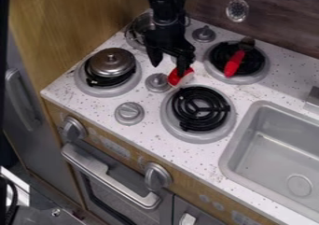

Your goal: Move the red and white object to the lower right burner

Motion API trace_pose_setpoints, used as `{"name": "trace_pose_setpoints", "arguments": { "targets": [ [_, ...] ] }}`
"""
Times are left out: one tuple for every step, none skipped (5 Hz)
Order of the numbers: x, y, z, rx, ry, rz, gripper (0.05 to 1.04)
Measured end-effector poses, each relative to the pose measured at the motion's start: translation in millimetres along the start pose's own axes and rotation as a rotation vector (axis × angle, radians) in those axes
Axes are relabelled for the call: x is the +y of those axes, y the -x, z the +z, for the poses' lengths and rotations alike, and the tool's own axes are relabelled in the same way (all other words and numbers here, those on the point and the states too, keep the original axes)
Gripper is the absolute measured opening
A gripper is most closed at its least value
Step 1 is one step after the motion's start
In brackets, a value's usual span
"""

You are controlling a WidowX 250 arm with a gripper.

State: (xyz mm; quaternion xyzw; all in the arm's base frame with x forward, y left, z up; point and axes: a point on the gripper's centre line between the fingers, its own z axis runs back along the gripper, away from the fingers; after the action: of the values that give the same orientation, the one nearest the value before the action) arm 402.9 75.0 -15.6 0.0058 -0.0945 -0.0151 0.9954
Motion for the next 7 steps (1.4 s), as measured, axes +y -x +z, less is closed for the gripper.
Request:
{"name": "trace_pose_setpoints", "arguments": {
  "targets": [
    [-6,-9,-16,0.001,0.004,-0.012,1.001],
    [-3,-17,-28,0.006,-0.026,-0.01,1.0],
    [-1,-15,-36,0.033,-0.037,-0.004,0.966],
    [-3,-16,-37,0.032,-0.035,-0.015,0.672],
    [-8,-11,-38,0.028,-0.033,-0.035,0.543],
    [-18,-7,-22,-0.005,-0.014,-0.065,0.542],
    [-43,-4,1,-0.064,0.004,-0.119,0.542]
  ]
}}
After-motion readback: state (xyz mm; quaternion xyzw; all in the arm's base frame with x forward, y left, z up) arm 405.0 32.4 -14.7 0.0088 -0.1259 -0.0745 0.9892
